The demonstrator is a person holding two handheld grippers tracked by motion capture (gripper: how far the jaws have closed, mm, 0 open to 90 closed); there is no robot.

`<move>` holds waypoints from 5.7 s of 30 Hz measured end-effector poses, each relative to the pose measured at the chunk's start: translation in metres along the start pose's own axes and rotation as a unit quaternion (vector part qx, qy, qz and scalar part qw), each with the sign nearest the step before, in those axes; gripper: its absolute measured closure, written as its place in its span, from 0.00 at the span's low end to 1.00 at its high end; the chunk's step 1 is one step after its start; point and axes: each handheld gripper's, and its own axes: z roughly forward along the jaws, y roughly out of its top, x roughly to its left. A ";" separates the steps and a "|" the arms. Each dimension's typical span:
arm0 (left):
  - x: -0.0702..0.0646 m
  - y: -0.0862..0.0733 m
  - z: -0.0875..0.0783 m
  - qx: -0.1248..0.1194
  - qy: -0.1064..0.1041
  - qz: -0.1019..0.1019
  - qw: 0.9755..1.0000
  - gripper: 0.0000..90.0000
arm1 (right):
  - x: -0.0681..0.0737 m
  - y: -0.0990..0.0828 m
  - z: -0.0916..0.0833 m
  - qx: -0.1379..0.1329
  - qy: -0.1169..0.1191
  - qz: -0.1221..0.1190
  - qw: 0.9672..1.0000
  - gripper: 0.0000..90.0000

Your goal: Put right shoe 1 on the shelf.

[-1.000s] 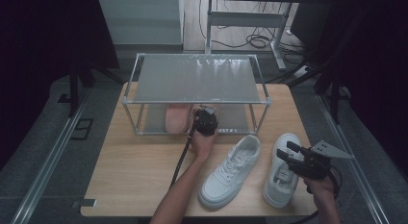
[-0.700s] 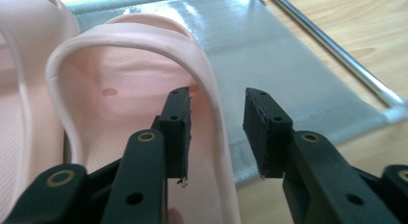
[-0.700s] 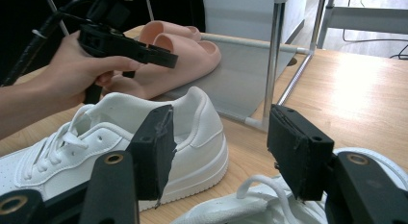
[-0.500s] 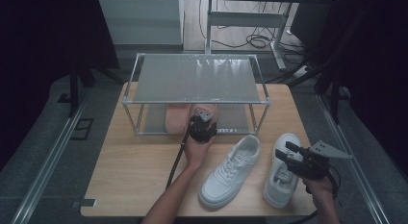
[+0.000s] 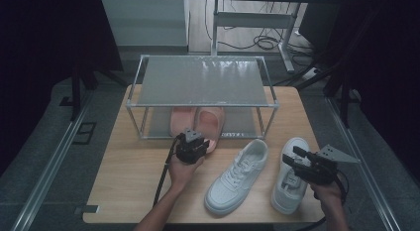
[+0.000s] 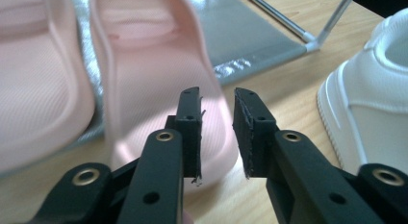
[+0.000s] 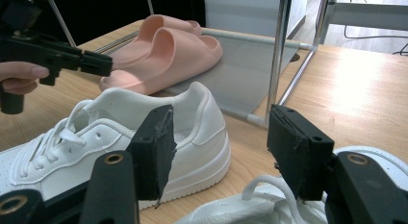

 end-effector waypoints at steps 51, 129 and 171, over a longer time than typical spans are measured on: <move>0.003 -0.014 0.026 0.063 -0.026 0.073 0.995 1.00 | -0.001 -0.001 0.001 0.001 0.001 0.001 1.000 0.48; 0.026 0.005 0.064 0.046 0.028 -0.001 0.999 0.99 | -0.002 0.000 -0.002 -0.002 -0.002 0.003 1.000 0.48; 0.038 -0.073 -0.062 0.037 -0.020 0.016 0.999 0.96 | 0.002 -0.001 0.002 0.002 0.002 0.001 1.000 0.48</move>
